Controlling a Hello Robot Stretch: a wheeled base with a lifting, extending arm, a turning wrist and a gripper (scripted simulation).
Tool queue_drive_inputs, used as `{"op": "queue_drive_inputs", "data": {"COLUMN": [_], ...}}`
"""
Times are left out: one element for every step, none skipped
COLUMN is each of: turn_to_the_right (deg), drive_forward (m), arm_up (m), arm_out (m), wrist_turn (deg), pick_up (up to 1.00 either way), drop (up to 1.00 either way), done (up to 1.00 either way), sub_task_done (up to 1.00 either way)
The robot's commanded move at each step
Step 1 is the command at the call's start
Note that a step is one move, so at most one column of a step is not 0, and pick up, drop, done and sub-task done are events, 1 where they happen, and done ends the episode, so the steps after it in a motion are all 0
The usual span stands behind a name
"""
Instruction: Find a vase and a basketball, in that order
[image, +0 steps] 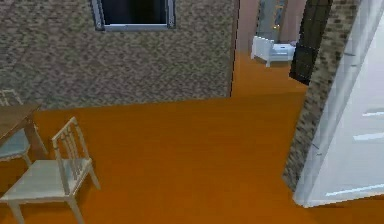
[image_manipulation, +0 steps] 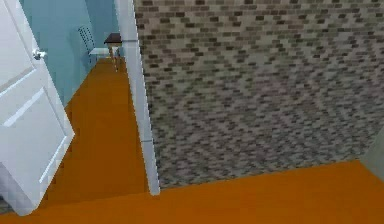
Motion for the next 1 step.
{"op": "queue_drive_inputs", "data": {"turn_to_the_right": [3.0], "drive_forward": [0.00], "arm_up": [0.00], "arm_out": [0.00], "wrist_turn": [0.0], "pick_up": [0.00], "drop": [0.00], "done": [0.00], "sub_task_done": [0.00]}}
